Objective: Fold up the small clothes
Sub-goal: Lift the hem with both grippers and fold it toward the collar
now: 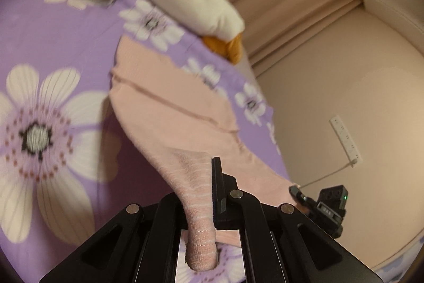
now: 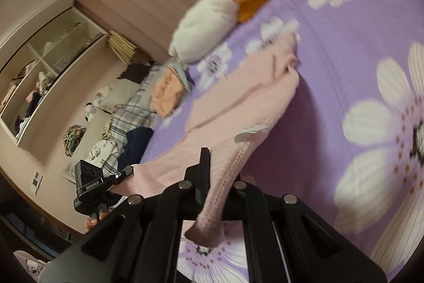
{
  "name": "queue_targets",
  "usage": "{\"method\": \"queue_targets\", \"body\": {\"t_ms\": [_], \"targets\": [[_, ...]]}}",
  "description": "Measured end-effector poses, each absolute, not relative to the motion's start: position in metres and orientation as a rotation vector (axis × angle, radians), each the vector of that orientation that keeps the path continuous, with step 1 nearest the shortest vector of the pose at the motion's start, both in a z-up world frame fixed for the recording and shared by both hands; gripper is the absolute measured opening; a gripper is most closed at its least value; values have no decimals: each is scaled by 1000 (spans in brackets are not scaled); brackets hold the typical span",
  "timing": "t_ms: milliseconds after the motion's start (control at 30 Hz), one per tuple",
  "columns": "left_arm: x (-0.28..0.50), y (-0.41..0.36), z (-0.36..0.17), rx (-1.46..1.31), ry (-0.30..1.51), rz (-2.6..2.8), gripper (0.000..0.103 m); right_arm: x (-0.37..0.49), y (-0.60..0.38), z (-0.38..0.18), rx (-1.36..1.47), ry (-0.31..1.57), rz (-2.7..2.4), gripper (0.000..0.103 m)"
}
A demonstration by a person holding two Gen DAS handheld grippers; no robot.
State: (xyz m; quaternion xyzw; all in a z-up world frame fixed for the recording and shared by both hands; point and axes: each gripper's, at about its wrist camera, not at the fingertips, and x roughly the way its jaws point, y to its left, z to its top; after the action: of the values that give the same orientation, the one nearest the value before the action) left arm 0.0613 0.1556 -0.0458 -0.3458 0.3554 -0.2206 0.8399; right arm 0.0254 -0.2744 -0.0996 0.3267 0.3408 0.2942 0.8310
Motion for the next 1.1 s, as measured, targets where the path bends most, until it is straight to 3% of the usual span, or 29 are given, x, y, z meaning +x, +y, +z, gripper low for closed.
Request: {"method": "queue_targets", "body": {"t_ms": [467,1100], "targets": [[54,156,-7,-655,627,-500,0,18,-277,-61,649,582,663,4],[-12,143,24,-585,645,-559,0,-42,-292,-24,553,533,712,4]]}}
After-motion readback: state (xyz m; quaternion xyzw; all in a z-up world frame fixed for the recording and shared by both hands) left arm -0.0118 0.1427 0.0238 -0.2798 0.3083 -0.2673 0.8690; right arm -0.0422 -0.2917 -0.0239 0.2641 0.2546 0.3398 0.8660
